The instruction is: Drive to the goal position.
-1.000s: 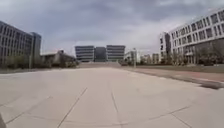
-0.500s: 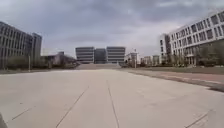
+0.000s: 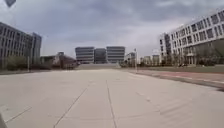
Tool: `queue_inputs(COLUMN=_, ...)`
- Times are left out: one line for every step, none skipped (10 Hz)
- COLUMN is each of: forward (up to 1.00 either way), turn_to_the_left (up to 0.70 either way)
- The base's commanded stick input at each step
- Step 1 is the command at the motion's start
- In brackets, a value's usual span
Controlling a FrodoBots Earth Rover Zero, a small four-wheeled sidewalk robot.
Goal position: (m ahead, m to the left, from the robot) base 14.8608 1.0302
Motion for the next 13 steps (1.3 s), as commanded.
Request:
queue_inputs(forward=0.70, turn_to_the_left=0.00)
queue_inputs(forward=0.70, turn_to_the_left=0.00)
queue_inputs(forward=0.70, turn_to_the_left=0.00)
queue_inputs(forward=0.70, turn_to_the_left=0.00)
queue_inputs(forward=0.70, turn_to_the_left=0.00)
queue_inputs(forward=0.70, turn_to_the_left=0.00)
queue_inputs(forward=0.70, turn_to_the_left=0.00)
queue_inputs(forward=0.70, turn_to_the_left=0.00)
queue_inputs(forward=0.70, turn_to_the_left=0.00)
queue_inputs(forward=0.70, turn_to_the_left=0.00)
queue_inputs(forward=0.70, turn_to_the_left=0.00)
queue_inputs(forward=0.70, turn_to_the_left=0.00)
queue_inputs(forward=0.70, turn_to_the_left=0.00)
